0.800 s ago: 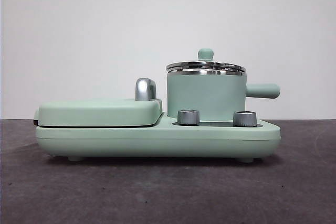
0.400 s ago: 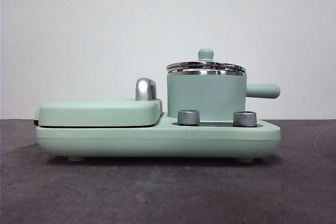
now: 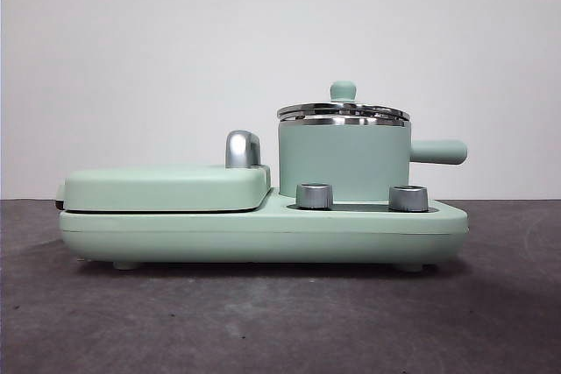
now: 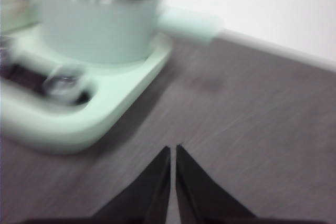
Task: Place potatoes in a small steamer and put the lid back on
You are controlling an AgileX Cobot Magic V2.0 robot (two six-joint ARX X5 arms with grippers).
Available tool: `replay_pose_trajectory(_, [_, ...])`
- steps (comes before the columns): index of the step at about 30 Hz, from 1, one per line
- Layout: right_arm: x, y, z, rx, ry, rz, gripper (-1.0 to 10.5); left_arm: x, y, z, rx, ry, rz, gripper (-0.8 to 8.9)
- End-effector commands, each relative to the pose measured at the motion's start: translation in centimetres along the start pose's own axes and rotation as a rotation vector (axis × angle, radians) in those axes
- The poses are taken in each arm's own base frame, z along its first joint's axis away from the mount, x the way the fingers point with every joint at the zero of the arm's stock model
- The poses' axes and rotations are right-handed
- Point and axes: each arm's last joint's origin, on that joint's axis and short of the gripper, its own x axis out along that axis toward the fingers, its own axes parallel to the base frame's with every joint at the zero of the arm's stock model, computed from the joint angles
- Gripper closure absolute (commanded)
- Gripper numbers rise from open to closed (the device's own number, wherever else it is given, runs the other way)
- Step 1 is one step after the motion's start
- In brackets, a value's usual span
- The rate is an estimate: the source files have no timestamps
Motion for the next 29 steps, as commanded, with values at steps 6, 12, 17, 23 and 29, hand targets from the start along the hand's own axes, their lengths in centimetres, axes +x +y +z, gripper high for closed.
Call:
replay_pose_trajectory(6, [0.02,-0.54,-0.5,0.044,0.027,-0.08,9.3,0.18,0.05,-0.54,0.0,0.009,-0.001,8.07])
replay_pose_trajectory(12, [0.02,-0.55,-0.47,0.045,0.026,-0.081,9.3,0.18,0.05,-0.54,0.0,0.009,-0.001,8.07])
replay_pose_trajectory(17, [0.02,-0.55,-0.47,0.045,0.026,-0.081,9.3,0.18,0.05,-0.54,0.0,0.009,-0.001,8.07])
replay_pose_trajectory(23, [0.02,-0.55,-0.47,0.045,0.026,-0.081,9.3,0.18,0.05,-0.54,0.0,0.009,0.0,8.07])
replay_pose_trajectory(29, [0.02,-0.55,-0.47,0.045,0.026,-0.081,9.3,0.18,0.05,-0.54,0.0,0.009,-0.001,8.07])
